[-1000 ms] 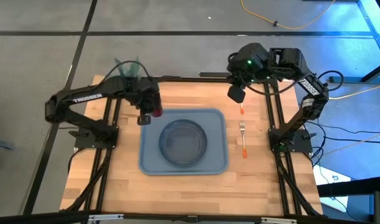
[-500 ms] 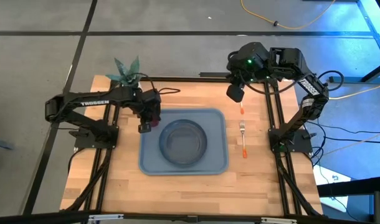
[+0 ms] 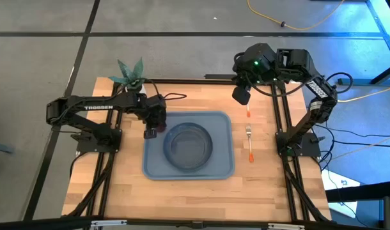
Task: Pick and place plate/cup/fork/spoon on tray
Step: Put the red cup on the blue tray, to the top left of the dark blue plate
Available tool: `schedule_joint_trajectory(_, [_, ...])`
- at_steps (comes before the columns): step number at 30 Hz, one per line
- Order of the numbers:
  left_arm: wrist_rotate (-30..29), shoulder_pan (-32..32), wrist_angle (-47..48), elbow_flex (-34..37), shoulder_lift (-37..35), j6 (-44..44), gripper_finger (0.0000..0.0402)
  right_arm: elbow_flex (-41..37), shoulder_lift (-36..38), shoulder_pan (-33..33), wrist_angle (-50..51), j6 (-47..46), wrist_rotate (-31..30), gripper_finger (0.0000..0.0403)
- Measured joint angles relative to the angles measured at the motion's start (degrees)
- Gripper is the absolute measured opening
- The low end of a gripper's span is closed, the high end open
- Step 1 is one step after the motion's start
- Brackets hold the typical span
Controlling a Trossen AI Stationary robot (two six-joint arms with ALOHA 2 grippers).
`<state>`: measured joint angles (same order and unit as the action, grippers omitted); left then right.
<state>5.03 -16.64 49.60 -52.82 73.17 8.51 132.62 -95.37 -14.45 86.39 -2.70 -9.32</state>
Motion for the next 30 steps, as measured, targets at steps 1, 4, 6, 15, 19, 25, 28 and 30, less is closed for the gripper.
schedule_joint_trajectory(1, [-0.6, 0.1, 0.0, 0.0, 0.0, 0.4, 0.0003, 0.0, 0.0, 0.0, 0.0, 0.0, 0.4, 0.0061])
schedule_joint_trajectory(4, [-2.1, 0.8, 0.0, 0.0, 0.0, 0.6, 0.0003, 0.0, 0.0, 0.0, 0.0, 0.5, 3.8, 0.0062])
schedule_joint_trajectory(6, [-2.9, 1.2, 0.1, 0.0, 0.0, 0.6, 0.0003, 0.0, 0.0, 0.0, 0.0, 1.6, 5.6, 0.0061])
schedule_joint_trajectory(15, [-4.6, 3.5, -0.2, -0.1, 3.8, 0.6, 0.0003, 0.0, 0.0, 0.0, 0.0, 3.0, 8.0, 0.0061])
schedule_joint_trajectory(19, [-4.7, 4.0, -1.6, -0.2, 4.2, 0.1, 0.0003, 0.0, 0.0, 0.0, 0.0, 3.0, 8.0, 0.0062])
schedule_joint_trajectory(25, [-4.5, 4.0, -1.0, -0.5, 4.3, -0.8, 0.0003, 0.0, 0.0, 0.0, 0.0, 3.0, 8.0, 0.0061])
schedule_joint_trajectory(28, [-4.4, 4.0, -0.9, -0.5, 4.3, -1.6, 0.0003, 0.0, 0.0, 0.0, 0.0, 3.0, 8.0, 0.0061])
schedule_joint_trajectory(30, [-4.3, 3.9, -0.8, -0.5, 4.3, -2.0, 0.0007, 0.0, 0.0, 0.0, 0.0, 3.0, 8.0, 0.0061])
